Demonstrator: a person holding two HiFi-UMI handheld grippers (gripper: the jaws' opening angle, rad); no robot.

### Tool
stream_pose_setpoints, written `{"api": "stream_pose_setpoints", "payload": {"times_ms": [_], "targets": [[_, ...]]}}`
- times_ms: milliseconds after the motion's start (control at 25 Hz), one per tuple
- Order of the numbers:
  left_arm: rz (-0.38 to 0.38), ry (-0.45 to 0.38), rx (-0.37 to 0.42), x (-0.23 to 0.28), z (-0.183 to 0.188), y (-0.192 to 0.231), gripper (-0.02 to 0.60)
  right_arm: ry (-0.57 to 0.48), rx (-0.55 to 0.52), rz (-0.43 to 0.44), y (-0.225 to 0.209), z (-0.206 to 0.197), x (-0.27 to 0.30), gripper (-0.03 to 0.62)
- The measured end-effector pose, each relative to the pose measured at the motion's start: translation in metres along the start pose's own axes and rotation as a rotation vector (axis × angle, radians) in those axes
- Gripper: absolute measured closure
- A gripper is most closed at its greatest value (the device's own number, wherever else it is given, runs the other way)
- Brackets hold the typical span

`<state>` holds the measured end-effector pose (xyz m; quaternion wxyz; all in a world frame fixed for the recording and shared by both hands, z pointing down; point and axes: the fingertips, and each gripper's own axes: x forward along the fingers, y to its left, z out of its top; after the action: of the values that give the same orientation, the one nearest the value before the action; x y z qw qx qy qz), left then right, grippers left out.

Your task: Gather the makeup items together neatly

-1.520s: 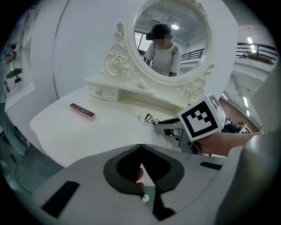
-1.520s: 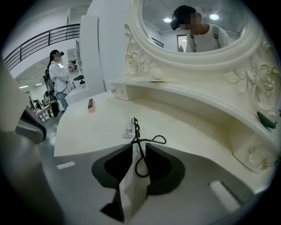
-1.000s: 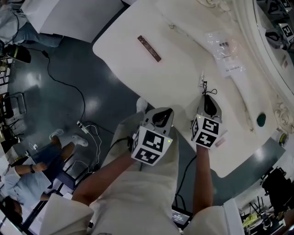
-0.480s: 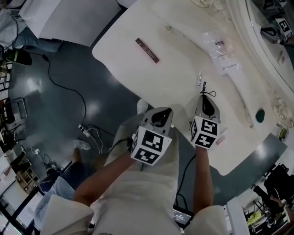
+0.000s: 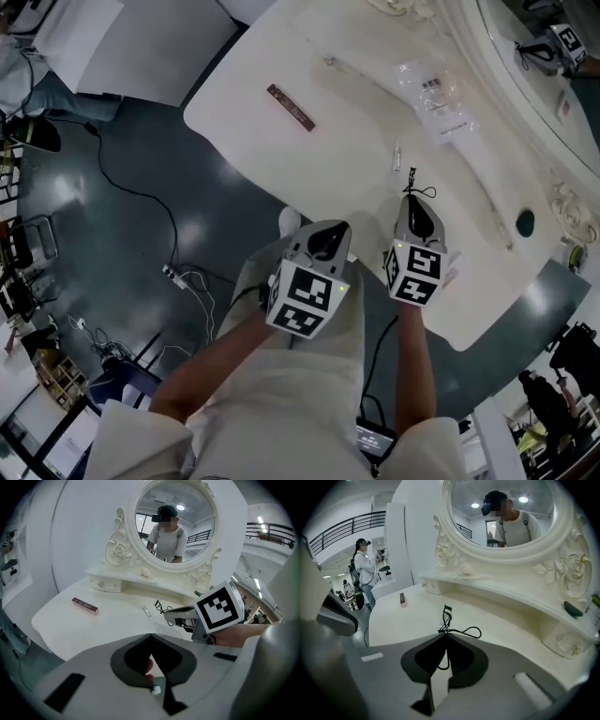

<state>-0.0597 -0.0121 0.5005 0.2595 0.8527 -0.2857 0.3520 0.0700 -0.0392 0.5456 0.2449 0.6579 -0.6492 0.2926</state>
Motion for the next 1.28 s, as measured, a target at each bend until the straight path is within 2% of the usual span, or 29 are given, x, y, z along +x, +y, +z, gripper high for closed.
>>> {"api": "stream_pose_setpoints", "payload": {"times_ms": [600, 1280], "targets": [[-0.063, 0.013, 0.090, 0.001, 0.010, -0.021, 0.577, -0.035, 0.099, -0.045, -0.010, -0.005, -0.029, 0.582], [-0.177, 0.021, 0.199, 0.007, 0.016, -0.059, 0.577, -0.070, 0.229, -0.181, -0.037, -0.024, -0.078, 0.582]]}}
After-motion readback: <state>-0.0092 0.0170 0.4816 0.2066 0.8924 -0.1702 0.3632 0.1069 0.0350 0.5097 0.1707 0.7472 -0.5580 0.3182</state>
